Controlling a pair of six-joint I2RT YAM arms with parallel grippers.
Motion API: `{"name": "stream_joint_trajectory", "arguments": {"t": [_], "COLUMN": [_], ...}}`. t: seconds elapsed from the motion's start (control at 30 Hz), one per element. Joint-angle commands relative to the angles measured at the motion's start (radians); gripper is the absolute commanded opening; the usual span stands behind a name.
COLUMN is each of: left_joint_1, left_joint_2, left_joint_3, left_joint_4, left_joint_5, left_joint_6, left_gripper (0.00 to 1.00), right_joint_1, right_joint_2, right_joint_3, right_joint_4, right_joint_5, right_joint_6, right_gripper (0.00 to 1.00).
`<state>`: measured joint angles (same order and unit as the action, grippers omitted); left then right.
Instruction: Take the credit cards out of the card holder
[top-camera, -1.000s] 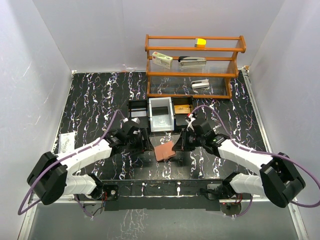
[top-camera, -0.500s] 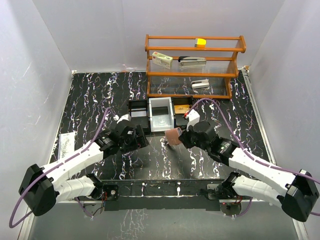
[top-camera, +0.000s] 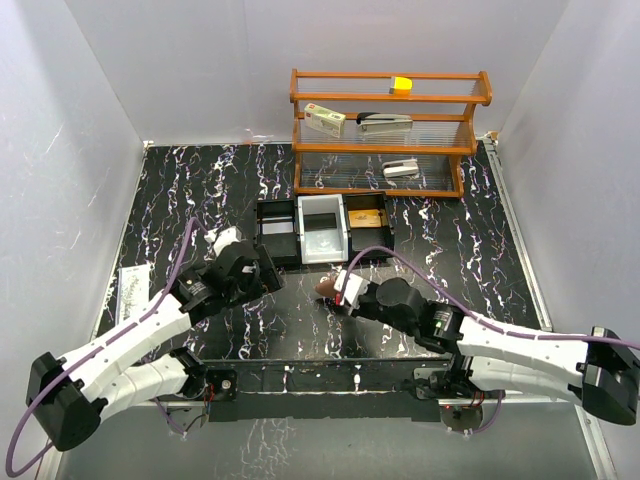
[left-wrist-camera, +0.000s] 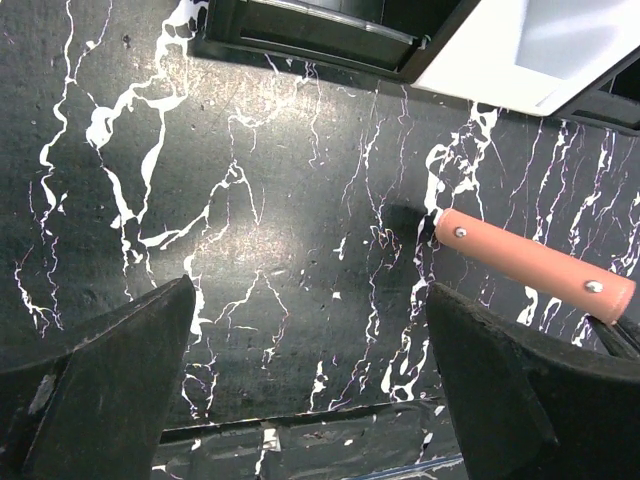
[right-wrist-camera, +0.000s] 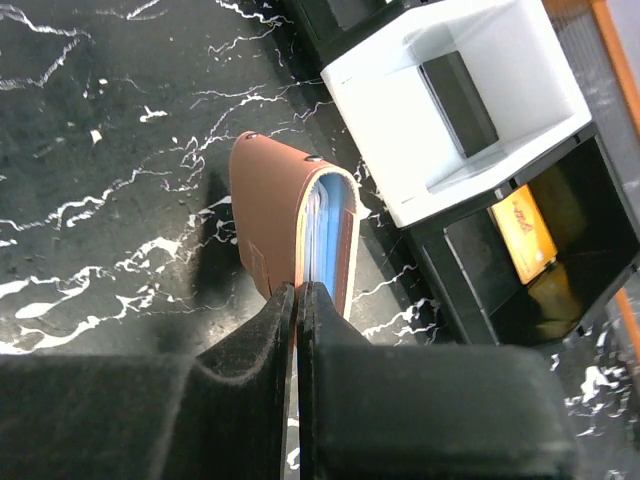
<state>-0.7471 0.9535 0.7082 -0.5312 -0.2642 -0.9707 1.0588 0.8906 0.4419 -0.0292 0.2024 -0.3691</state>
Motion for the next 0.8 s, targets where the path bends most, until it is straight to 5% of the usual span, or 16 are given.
{"name": "stream_joint_trajectory", "arguments": {"t": [0.0,0.3,0.77], "left_joint_1": [0.007,0.008,0.008], "left_joint_2": [-0.042,-0.084,-0.040], "left_joint_3": [0.017,0.010,0.013], "left_joint_4": [-0.006,0.009,0.025], "left_joint_5": [-0.025,-0.050,-0.021], "left_joint_6": [0.029,0.027,0.026], "left_gripper": [0.99,0.99,0.99], "right_joint_1": [0.035,0.101,0.159], "right_joint_2": [0.011,0.078,0.142], "right_joint_3": [-0.007,-0.043,-0.010], "right_joint_4": [0.129,0.232,0.011], "right_joint_5": [0.047,0.095,-0.070], "right_joint_6": [-0.218,-0.366,-0.219], "right_gripper": [0.00,0.00,0.08]}}
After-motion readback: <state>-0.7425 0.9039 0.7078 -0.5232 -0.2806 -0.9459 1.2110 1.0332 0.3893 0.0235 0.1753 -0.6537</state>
